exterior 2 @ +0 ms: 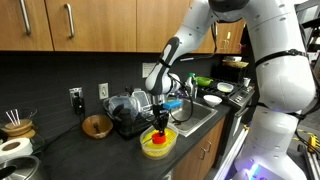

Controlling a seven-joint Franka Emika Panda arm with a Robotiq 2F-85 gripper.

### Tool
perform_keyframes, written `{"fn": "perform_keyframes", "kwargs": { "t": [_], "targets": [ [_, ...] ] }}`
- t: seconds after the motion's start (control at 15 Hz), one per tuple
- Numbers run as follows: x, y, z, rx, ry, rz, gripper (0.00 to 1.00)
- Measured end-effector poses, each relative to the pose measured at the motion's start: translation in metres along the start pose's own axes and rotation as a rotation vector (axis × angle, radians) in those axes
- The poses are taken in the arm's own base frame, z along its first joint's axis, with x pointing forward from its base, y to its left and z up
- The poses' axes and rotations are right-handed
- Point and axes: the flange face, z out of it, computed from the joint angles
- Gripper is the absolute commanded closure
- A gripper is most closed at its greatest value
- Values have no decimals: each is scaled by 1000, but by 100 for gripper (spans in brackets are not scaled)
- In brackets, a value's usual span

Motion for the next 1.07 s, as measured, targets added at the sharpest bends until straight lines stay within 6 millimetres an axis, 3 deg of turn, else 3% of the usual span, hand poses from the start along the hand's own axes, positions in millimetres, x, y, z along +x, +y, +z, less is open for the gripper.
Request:
{"fn": "perform_keyframes", "kwargs": {
  "t": [0.2,1.07],
  "targets": [
    [7,-3,0,-1,10,-16,96],
    [6,-1,4,0,1,-12,96]
  ]
}}
